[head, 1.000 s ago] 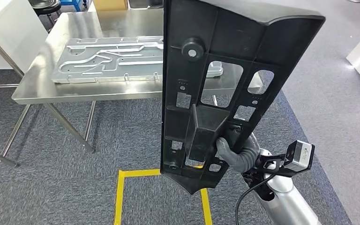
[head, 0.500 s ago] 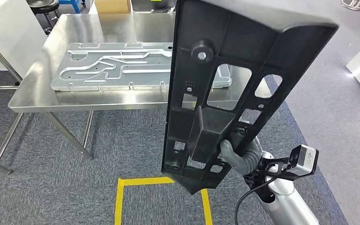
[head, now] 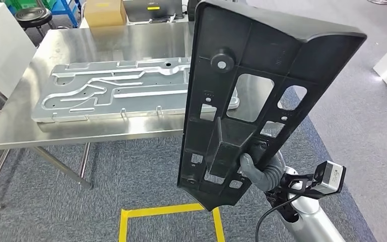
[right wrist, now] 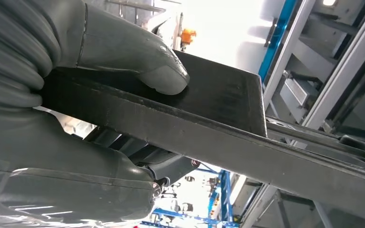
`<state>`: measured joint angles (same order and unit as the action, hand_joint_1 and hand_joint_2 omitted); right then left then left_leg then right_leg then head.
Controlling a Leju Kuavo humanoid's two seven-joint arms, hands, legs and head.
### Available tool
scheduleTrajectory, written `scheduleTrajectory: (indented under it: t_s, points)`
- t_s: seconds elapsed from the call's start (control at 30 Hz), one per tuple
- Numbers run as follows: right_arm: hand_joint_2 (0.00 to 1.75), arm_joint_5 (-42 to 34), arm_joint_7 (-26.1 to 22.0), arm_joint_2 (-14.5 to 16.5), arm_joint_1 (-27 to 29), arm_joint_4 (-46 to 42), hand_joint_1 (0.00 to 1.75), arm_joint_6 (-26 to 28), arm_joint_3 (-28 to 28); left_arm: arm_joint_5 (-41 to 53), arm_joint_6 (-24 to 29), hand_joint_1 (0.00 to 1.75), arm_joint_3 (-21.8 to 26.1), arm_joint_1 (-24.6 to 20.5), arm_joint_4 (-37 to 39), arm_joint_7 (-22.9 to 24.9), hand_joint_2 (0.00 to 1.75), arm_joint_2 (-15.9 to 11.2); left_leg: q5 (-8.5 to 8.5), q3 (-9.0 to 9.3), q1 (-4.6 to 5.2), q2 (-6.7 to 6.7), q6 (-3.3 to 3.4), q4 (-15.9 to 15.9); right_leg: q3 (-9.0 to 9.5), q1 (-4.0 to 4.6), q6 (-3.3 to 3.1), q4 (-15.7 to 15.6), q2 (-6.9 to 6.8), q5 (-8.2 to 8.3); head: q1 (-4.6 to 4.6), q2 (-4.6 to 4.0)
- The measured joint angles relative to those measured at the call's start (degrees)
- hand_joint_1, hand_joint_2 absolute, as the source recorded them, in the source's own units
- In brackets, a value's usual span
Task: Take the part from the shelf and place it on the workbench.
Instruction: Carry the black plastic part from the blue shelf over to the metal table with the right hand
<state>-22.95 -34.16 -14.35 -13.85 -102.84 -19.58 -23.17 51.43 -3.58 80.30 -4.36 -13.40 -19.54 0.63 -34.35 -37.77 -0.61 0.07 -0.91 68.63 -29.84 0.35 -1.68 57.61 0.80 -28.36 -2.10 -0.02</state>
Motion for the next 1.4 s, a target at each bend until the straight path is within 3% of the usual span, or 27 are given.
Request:
scheduleTrajectory:
  t_s: [0.07, 0.1, 0.13, 0.2, 0.27, 0.33, 0.37, 0.43, 0.47, 0.5, 0.57, 0.6, 0.63, 0.73, 0.8, 0.9, 0.93, 0.97, 1.0, 1.07, 1.13, 1.23, 1.3, 1.4]
  points:
    - [1.75, 0.01, -0.01, 0.01, 0.05, 0.04, 1.75, 0.0, -0.01, 0.0, 0.01, 0.0, 0.0, 0.15, 0.0, 0.02, 1.75, -0.05, 7.13, 0.67, 0.29, -0.09, 0.68, -6.44, 1.76, 0.19, 0.27, 0.04, 0.11, -1.55, 0.01, 0.0]
    - [1.75, 0.03, 0.0, 0.01, 0.09, 0.05, 1.75, -0.01, -0.01, -0.01, 0.03, 0.0, 0.0, 0.21, 0.0, 0.02, 1.75, -0.07, 9.65, 0.99, 0.48, -0.15, 0.96, -8.29, 2.32, 0.23, 0.54, -0.01, 0.19, -2.24, 0.01, 0.0]
    - [1.75, 0.05, 0.01, 0.01, 0.13, 0.04, 1.75, -0.01, -0.01, -0.01, 0.04, 0.0, 0.0, 0.23, 0.0, 0.02, 1.75, -0.09, 10.92, 1.22, 0.61, -0.21, 1.19, -9.18, 2.7, 0.23, 0.84, 0.12, 0.26, -2.64, 0.02, 0.0]
    - [1.75, 0.05, 0.02, 0.01, 0.1, -0.06, 1.75, -0.07, 0.03, -0.05, 0.07, 0.0, 0.0, 0.05, 0.0, 0.01, 1.75, -0.07, 10.33, 2.32, 0.59, -0.28, 1.73, -9.8, 2.89, 0.19, 1.47, 1.1, 0.23, -2.54, 0.02, 0.0]
    - [1.75, 0.02, 0.04, 0.04, -0.19, -0.17, 1.75, -0.12, 0.13, -0.24, 0.1, 0.0, 0.0, -0.13, 0.0, -0.01, 1.75, -0.03, 9.78, 3.98, 0.38, -0.33, 2.35, -10.76, 1.06, 0.06, 2.14, 5.06, -0.02, -1.82, 0.01, 0.0]
    - [1.75, -0.02, 0.43, 0.28, -0.67, -0.21, 1.75, -0.13, 0.2, -0.51, 0.15, 0.0, 0.0, -0.16, 0.0, -0.01, 1.75, -0.02, 9.0, 5.48, 0.27, -0.35, 2.66, -11.34, -3.37, -0.31, 2.87, 11.42, -0.22, -3.06, 0.02, 0.0]
    - [1.75, -0.04, 0.76, 0.49, -0.85, -0.2, 1.75, -0.13, 0.19, -0.67, 0.17, 0.0, 0.0, -0.14, 0.0, -0.01, 1.75, -0.02, 8.46, 6.12, 0.25, -0.37, 2.7, -11.43, -5.91, -0.53, 3.21, 14.25, -0.26, -4.65, 0.01, 0.0]
    - [1.75, -0.09, 1.47, 1.06, -1.06, -0.16, 1.75, -0.13, 0.12, -1.0, 0.23, 0.0, 0.02, -0.04, 0.0, 0.0, 1.75, -0.01, 7.17, 7.61, 0.15, -0.46, 2.58, -11.47, -9.57, -0.96, 3.65, 16.28, -0.4, -7.08, 0.02, 0.0]
    - [1.75, -0.1, 1.7, 1.41, -1.17, -0.16, 1.75, -0.13, 0.07, -1.16, 0.27, 0.0, 0.03, 0.03, 0.0, 0.0, 1.75, 0.0, 6.43, 8.55, 0.06, -0.52, 2.43, -11.47, -10.29, -1.12, 3.76, 14.95, -0.5, -6.7, 0.02, 0.0]
    - [1.75, -0.1, 1.86, 1.75, -1.33, -0.17, 1.75, -0.14, 0.02, -1.3, 0.31, 0.0, 0.06, 0.08, 0.0, 0.0, 1.75, 0.02, 5.64, 9.57, -0.03, -0.56, 2.24, -11.47, -10.28, -1.23, 3.77, 12.17, -0.62, -4.75, 0.02, 0.0]
    - [1.75, 0.04, 2.11, 2.38, -1.66, -0.2, 1.75, -0.18, -0.05, -1.58, 0.34, 0.0, 0.2, 0.14, 0.0, -0.01, 1.75, 0.05, 4.07, 11.19, -0.1, -0.6, 1.69, -11.48, -9.61, -1.2, 3.49, 5.06, -1.03, 2.63, 0.02, 0.0]
    - [1.75, 0.2, 2.27, 2.6, -1.78, -0.28, 1.75, -0.2, -0.07, -1.69, 0.33, 0.0, 0.28, 0.1, 0.0, -0.08, 1.75, 0.05, 3.45, 11.65, -0.08, -0.57, 1.34, -11.65, -9.38, -1.05, 3.1, 2.64, -1.17, 5.36, 0.0, 0.0]
    - [1.75, 0.39, 2.39, 2.76, -1.86, -0.5, 1.75, -0.16, -0.08, -1.77, 0.29, 0.0, 0.35, 0.07, 0.0, -0.22, 1.75, 0.04, 3.13, 12.21, -0.03, -0.54, 0.94, -11.88, -9.23, -0.89, 2.62, 1.17, -1.21, 7.03, 0.0, 0.0]
    - [1.75, 0.94, 2.01, 2.71, -1.96, -1.72, 1.75, 0.27, 0.36, -1.91, 0.1, 0.0, 0.39, -0.01, 0.0, -0.81, 1.75, -0.02, 3.98, 13.18, -0.06, -0.44, -0.15, -10.76, -7.1, -0.79, 1.15, -0.15, -0.85, 6.3, -0.01, 0.0]
    - [1.75, 1.94, 1.19, 2.64, -1.54, -2.73, 1.75, 1.01, 0.98, -2.03, 0.01, 0.0, 0.43, -0.16, 0.0, -1.02, 1.75, -0.03, 3.91, 10.68, -0.22, -0.4, -0.48, -5.53, -5.17, -0.83, 0.41, -0.7, -0.83, 5.35, -0.02, 0.0]
    - [1.75, 6.0, 0.56, 2.63, 0.08, -4.67, 1.75, 3.56, 1.78, -2.26, -0.03, 0.0, 0.73, 0.03, 0.0, -1.14, 1.75, 0.02, -0.71, 3.64, -0.35, -0.38, -1.04, 3.69, -3.4, -0.61, -0.13, -0.82, -0.75, 3.67, -0.02, 0.0]
    - [1.75, 7.29, 1.37, 2.63, -0.07, -5.01, 1.75, 4.88, 2.08, -2.14, -0.05, 0.0, 0.86, 0.21, 0.01, -1.19, 1.75, 0.03, -1.83, 2.03, -0.34, -0.38, -1.12, 4.52, -2.86, -0.53, -0.17, -0.76, -0.62, 3.17, -0.02, 0.0]
    - [1.75, 8.0, 3.0, 2.63, -1.46, -4.71, 1.75, 6.25, 2.48, -1.91, -0.13, 0.0, 0.97, 0.32, 0.01, -1.28, 1.75, 0.04, -1.69, 1.16, -0.33, -0.38, -1.05, 3.69, -2.31, -0.46, -0.16, -0.66, -0.43, 2.71, -0.02, 0.0]
    - [1.75, 8.34, 5.2, 2.62, -4.45, -3.45, 1.75, 7.66, 3.06, -1.6, -0.28, 0.0, 1.02, 0.33, 0.01, -1.45, 1.75, 0.04, -0.04, 1.01, -0.32, -0.37, -0.83, 1.23, -1.78, -0.43, -0.09, -0.51, -0.14, 2.32, -0.02, 0.0]
    - [1.75, 9.34, 9.39, 2.46, -14.04, 2.03, 1.75, 10.26, 4.59, -1.06, -0.77, 0.0, 1.02, -0.02, 0.01, -1.86, 1.75, 0.0, 6.36, 1.54, -0.17, -0.21, -0.07, -5.93, -0.98, -0.35, 0.23, -0.08, 0.35, 1.61, -0.02, 0.0]
    - [1.75, 13.78, 11.41, 2.27, -24.73, 10.38, 1.75, 12.81, 5.52, -0.77, -1.16, 0.0, 1.01, -0.48, 0.02, -2.07, 1.75, -0.03, 10.73, 1.79, 0.14, 0.0, 0.56, -10.02, -0.75, -0.21, 0.83, 0.19, 0.68, 1.0, -0.02, 0.0]
    - [1.75, 27.93, 13.88, 3.41, -37.26, 22.9, 1.75, 18.89, 4.02, -0.48, -1.59, 0.0, 0.92, -0.9, 0.05, -2.13, 1.75, 0.04, 11.77, 1.96, 0.16, -0.09, 1.33, -10.71, -0.7, -0.14, 1.82, 0.26, 0.72, 0.3, -0.02, 0.0]
    - [1.75, 39.44, 16.49, 5.97, -43.29, 30.98, 1.75, 24.09, 0.67, -0.28, -1.78, 0.0, 0.79, -1.27, 0.06, -2.28, 1.75, 0.12, 11.98, 2.42, -0.16, -0.06, 1.84, -11.29, -1.97, -0.17, 2.32, 2.97, 0.22, -1.29, -0.02, 0.0]
    - [1.75, 54.35, 21.0, 11.38, -48.55, 42.5, 1.75, 29.72, -6.4, 0.25, -1.76, 0.0, 0.36, -1.9, 0.07, -2.78, 1.75, 0.21, 11.63, 2.8, -0.2, -0.01, 2.09, -11.47, -8.4, -0.54, 2.91, 13.9, -0.32, -5.41, -0.01, 0.0]
